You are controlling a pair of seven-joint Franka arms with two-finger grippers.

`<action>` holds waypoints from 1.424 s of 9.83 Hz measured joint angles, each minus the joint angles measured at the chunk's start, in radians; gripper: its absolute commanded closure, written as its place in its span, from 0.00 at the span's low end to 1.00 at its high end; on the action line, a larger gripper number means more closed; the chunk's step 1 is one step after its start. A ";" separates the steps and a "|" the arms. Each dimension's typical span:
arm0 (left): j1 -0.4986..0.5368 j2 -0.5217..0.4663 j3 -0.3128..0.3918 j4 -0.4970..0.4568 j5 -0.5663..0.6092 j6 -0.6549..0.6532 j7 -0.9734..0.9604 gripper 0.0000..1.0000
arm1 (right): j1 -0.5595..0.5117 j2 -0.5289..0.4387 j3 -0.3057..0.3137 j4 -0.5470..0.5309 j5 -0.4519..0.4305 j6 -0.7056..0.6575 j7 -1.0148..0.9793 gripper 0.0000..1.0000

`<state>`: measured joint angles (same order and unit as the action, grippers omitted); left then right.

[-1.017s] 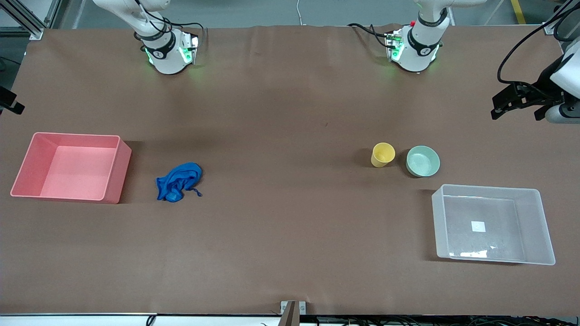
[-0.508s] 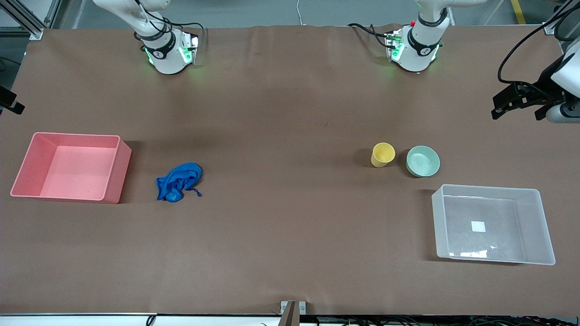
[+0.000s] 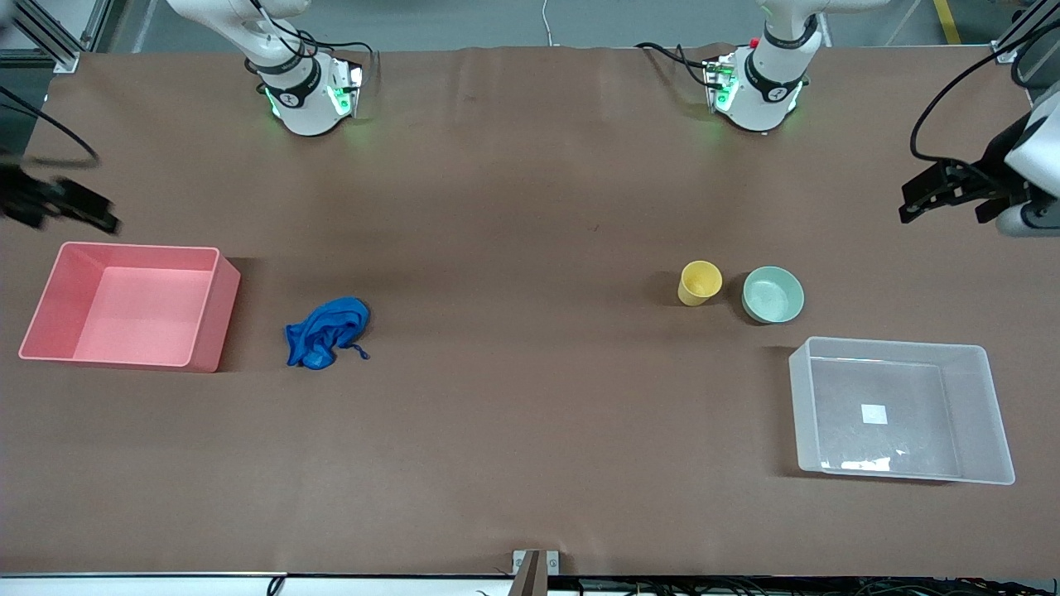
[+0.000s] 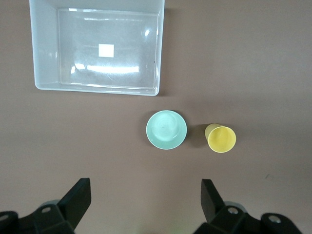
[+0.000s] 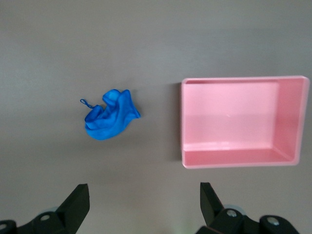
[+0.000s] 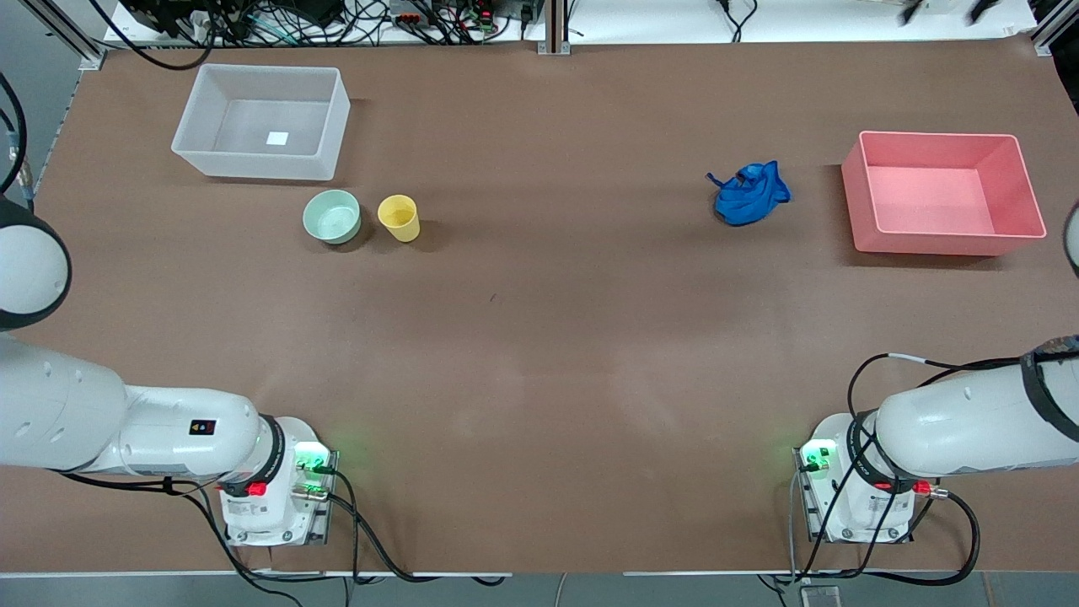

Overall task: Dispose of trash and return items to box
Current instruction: 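Reach the right gripper to the blue cloth while the left gripper reaches the bowl, then grasp the blue cloth with the right gripper while the left gripper grasps the bowl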

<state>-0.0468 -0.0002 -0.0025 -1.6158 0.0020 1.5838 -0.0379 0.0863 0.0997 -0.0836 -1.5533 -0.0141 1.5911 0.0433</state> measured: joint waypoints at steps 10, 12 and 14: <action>0.000 0.152 0.049 -0.646 0.000 0.686 0.057 0.02 | 0.122 0.347 0.022 -0.589 0.000 0.994 0.026 0.00; 0.000 0.231 0.048 -0.650 0.000 0.777 0.059 0.06 | 0.122 0.347 0.036 -0.581 0.000 0.993 0.036 0.00; 0.000 0.291 0.048 -0.651 0.000 0.851 0.060 0.23 | 0.122 0.346 0.039 -0.576 0.000 0.993 0.038 0.00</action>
<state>-0.0473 0.2909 0.0458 -2.2664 0.0021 2.4348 0.0216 0.2080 0.4461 -0.0445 -2.1292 -0.0143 2.5838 0.0813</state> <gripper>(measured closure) 0.062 0.000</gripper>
